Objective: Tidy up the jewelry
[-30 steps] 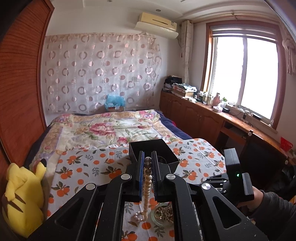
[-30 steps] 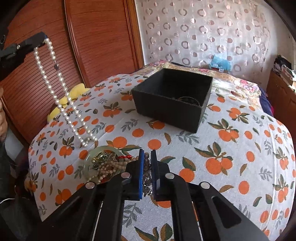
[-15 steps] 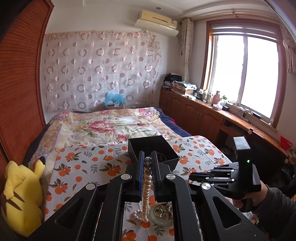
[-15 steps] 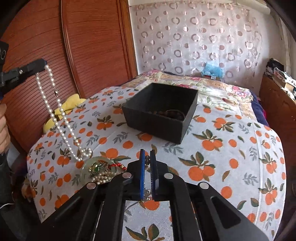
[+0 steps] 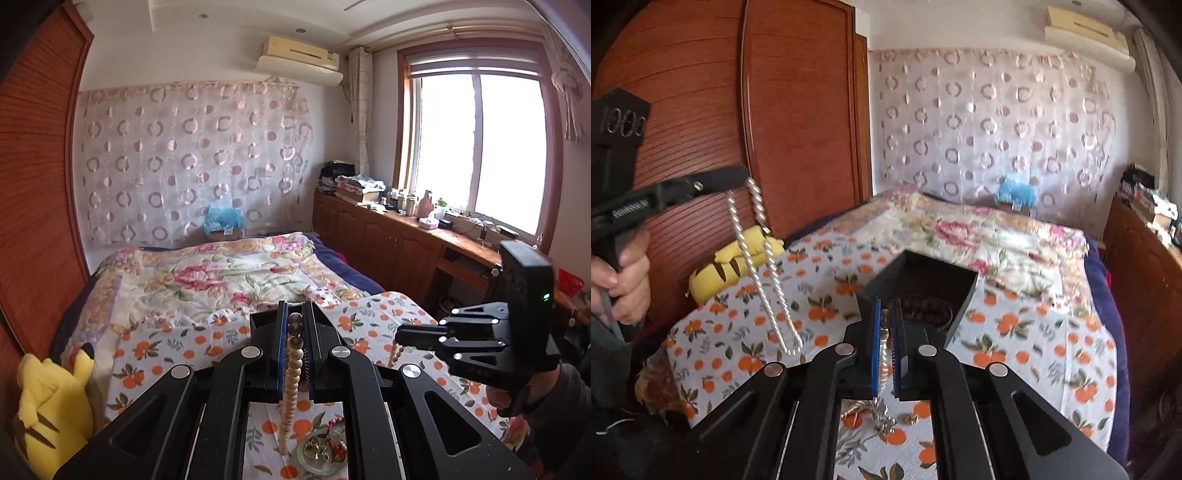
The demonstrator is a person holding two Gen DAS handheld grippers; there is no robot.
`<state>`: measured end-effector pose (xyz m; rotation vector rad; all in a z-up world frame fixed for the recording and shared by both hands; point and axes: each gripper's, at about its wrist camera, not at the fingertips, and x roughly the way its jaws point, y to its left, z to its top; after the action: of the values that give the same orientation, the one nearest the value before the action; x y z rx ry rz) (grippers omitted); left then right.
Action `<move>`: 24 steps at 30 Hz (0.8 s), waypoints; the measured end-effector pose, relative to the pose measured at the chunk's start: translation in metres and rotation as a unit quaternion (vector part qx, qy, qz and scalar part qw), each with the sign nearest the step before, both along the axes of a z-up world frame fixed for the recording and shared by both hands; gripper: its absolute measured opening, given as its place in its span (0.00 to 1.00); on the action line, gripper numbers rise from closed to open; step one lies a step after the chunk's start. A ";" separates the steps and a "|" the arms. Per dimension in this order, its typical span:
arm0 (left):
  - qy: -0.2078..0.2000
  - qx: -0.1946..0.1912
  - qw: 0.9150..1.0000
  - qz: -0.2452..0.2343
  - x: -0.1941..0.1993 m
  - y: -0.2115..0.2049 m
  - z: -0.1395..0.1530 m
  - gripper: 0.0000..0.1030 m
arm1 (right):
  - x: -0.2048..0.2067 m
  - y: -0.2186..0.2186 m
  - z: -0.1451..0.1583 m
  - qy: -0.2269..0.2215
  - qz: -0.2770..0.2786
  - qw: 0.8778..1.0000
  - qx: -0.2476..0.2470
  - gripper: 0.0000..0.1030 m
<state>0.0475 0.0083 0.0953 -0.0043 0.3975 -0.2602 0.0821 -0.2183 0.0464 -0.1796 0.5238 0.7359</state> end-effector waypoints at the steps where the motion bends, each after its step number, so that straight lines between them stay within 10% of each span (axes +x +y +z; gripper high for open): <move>1: 0.000 0.001 1.000 -0.001 0.003 -0.001 0.001 0.07 | 0.000 0.001 0.006 -0.006 0.000 1.000 0.000 0.06; 24: -0.003 0.025 1.000 0.006 0.073 -0.019 0.028 0.07 | 0.061 -0.001 0.073 -0.046 -0.038 0.998 0.011 0.06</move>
<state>0.1207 -0.0104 0.1232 0.0426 0.3983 -0.2389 0.1432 -0.2195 0.1193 -0.1713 0.4321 0.6561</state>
